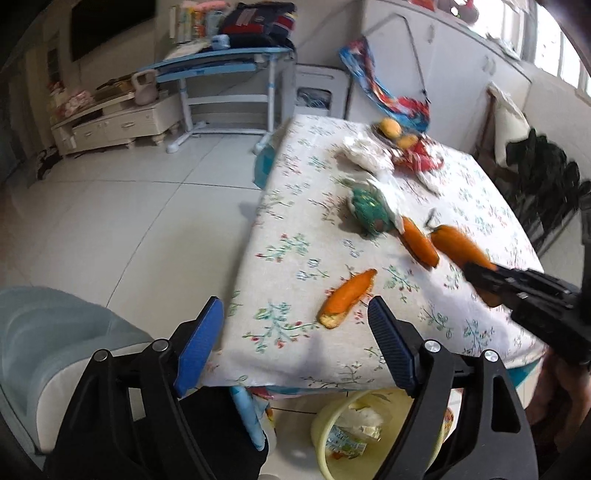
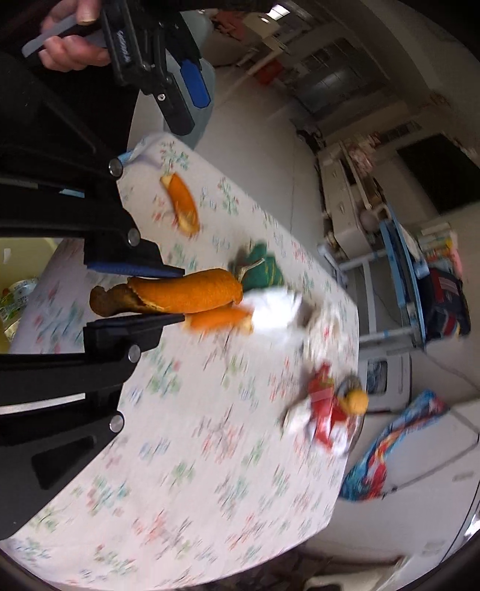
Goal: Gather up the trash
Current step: 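Grasp an orange peel with the right gripper, then grasp a second orange peel with the left gripper while the right holds its peel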
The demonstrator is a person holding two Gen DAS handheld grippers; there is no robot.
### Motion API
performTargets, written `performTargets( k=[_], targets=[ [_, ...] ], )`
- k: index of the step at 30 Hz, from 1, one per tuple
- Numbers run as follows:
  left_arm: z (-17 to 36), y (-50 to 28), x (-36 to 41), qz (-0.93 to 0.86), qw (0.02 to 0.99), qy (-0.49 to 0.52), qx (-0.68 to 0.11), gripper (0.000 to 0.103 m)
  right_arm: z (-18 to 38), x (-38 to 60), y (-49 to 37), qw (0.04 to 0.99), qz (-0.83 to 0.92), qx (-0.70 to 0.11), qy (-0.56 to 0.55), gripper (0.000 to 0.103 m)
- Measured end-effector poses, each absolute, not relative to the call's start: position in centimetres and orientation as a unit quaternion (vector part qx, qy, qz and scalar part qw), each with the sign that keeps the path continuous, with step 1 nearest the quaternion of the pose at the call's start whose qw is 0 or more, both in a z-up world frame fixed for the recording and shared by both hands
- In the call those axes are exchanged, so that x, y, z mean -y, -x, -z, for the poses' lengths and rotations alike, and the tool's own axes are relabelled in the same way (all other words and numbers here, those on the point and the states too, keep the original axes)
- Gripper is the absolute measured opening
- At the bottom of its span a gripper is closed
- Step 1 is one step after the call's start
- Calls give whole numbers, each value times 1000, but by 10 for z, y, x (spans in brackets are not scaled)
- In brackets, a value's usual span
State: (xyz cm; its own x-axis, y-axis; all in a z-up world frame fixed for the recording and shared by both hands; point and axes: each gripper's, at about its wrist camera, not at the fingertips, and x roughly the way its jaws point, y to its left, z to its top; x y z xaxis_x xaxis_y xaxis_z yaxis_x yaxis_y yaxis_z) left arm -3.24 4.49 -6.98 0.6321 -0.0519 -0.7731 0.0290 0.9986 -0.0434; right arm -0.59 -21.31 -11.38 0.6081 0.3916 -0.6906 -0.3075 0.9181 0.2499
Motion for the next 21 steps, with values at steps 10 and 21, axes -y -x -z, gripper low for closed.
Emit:
performTargets(
  k=[10, 21],
  targets=[
    [92, -11, -8, 65, 882, -63, -463, 77, 124, 258, 5, 900, -137, -403, -93, 19],
    [116, -26, 8, 84, 863, -78, -492, 36, 134, 265, 5, 895, -132, -413, -105, 19]
  ],
)
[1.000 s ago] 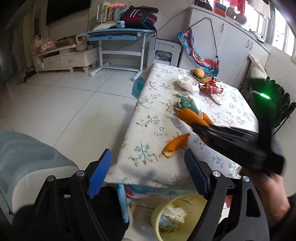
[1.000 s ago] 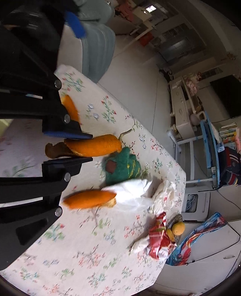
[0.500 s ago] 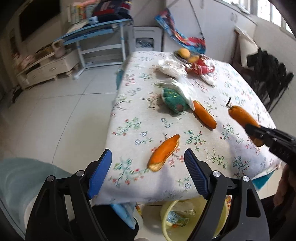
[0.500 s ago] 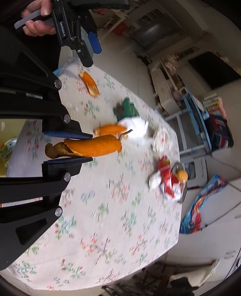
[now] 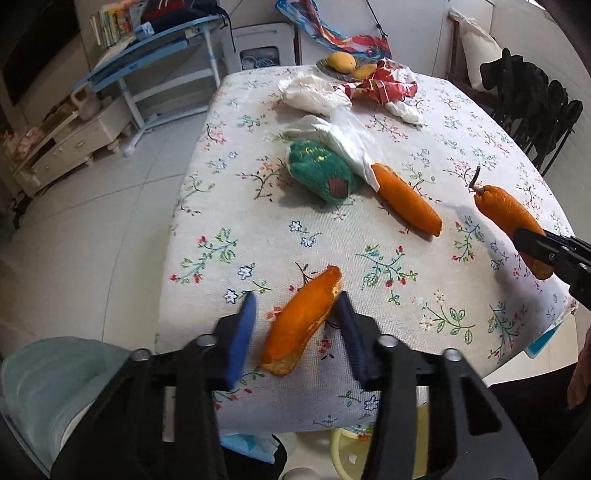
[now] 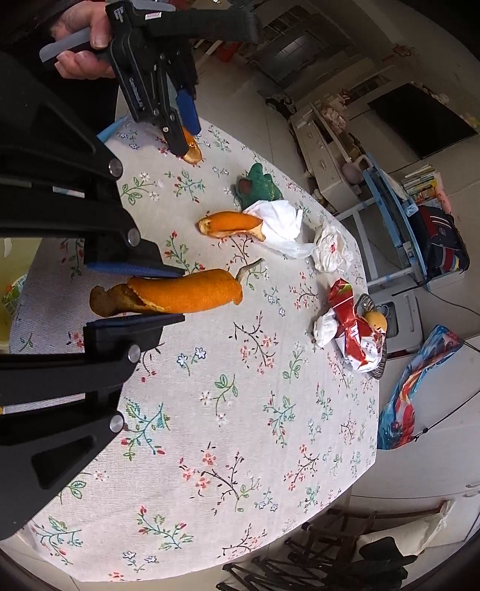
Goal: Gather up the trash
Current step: 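Grasp a second orange peel with the left gripper while the right holds its peel, then carry the orange peel to the yellow basin and open the right gripper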
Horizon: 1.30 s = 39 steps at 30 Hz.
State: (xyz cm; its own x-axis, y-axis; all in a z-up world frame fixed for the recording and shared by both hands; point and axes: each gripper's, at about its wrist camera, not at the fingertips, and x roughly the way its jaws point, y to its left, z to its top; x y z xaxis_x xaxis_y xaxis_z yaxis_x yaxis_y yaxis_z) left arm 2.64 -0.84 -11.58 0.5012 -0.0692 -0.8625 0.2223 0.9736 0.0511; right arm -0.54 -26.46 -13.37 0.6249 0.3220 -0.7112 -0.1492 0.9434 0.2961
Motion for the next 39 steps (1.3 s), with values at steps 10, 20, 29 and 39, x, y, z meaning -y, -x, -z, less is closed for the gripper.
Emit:
performTargets(
  k=[10, 20, 29, 39],
  targets=[
    [104, -20, -2, 87, 880, -39, -465, 15, 130, 269, 20, 896, -137, -401, -131, 19],
    [79, 4, -8, 79, 906, -16, -416, 16, 121, 269, 42, 901, -144, -380, -150, 19],
    [65, 23, -6, 78, 919, -12, -387, 16, 112, 271, 68, 904, -152, -360, -174, 19],
    [54, 51, -2, 86, 930, -18, -357, 16, 105, 265, 102, 905, -168, -349, -176, 19]
  ],
)
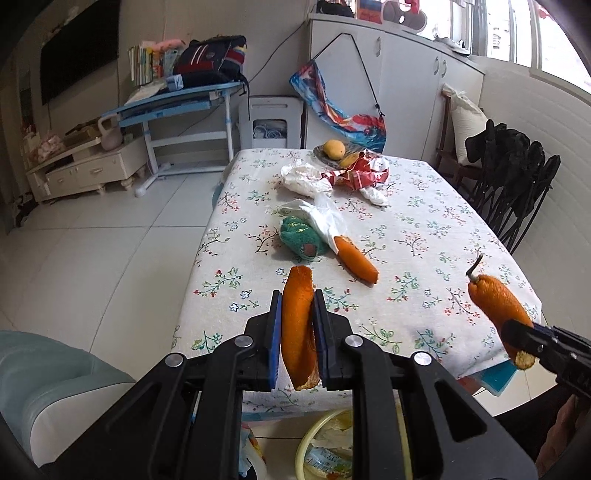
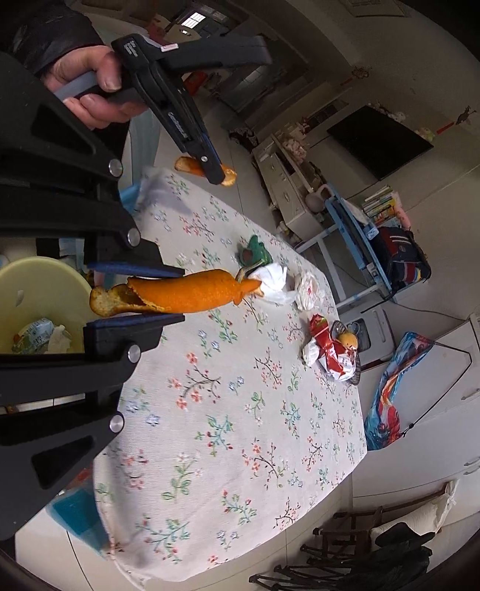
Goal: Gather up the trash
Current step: 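Carry the orange peel to the yellow basin and open the right gripper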
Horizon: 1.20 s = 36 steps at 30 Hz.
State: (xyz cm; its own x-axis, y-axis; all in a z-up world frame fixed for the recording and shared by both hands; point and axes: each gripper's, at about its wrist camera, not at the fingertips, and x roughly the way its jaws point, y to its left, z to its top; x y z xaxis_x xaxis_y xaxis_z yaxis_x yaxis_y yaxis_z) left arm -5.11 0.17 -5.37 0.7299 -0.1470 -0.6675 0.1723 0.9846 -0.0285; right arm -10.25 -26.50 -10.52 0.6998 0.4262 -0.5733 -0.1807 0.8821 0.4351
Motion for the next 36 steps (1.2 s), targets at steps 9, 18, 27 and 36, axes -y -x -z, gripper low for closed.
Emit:
performTargets(
  k=[9, 18, 27, 36],
  targets=[
    [49, 73, 3, 99, 933, -19, -346, 16, 107, 252, 125, 903, -180, -360, -154, 19],
    [48, 92, 5, 111, 933, -18, -343, 16, 120, 237, 139, 891, -190, -390, -132, 19],
    [46, 105, 4, 117, 933, -13, -339, 16, 137, 221, 145, 878, -197, -424, -98, 19],
    [43, 112, 5, 136, 935, -5, -329, 16, 164, 205, 143, 855, -199, -474, -65, 19]
  ],
)
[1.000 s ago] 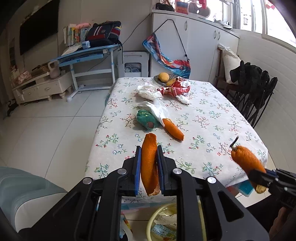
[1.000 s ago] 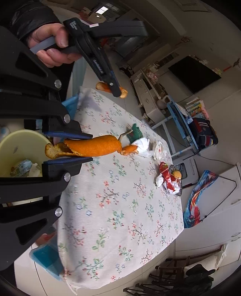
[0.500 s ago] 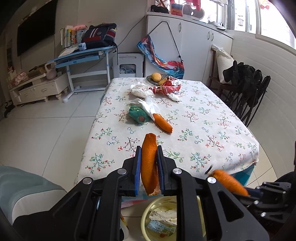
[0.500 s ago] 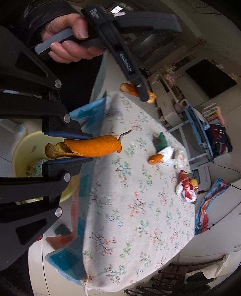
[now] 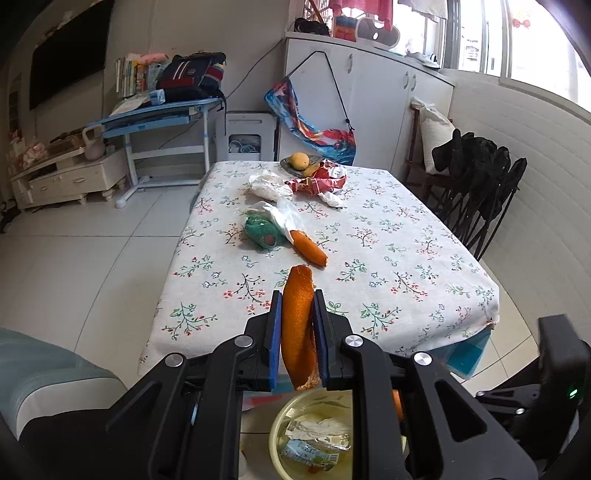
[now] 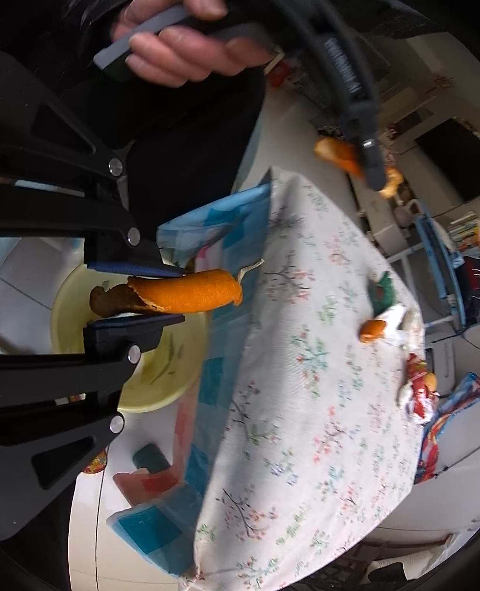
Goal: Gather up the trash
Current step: 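Carry the orange peel to the yellow basin and open the right gripper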
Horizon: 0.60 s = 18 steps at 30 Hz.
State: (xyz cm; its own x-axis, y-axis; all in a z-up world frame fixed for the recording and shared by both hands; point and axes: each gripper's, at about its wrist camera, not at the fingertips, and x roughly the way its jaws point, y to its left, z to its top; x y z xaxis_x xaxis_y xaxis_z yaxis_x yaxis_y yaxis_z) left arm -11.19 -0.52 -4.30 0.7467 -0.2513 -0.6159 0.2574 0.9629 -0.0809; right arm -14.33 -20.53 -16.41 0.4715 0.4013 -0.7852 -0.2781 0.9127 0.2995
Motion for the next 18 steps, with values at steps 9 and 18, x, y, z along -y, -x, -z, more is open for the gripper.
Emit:
performTargets(
  k=[9, 18],
  targets=[
    [44, 115, 7, 139, 934, -2, -330, 16, 182, 193, 142, 842, -198, -501, -37, 20],
    [45, 119, 11, 145, 932, -7, -331, 16, 192, 196, 136, 835, -182, -518, -38, 36]
  ],
)
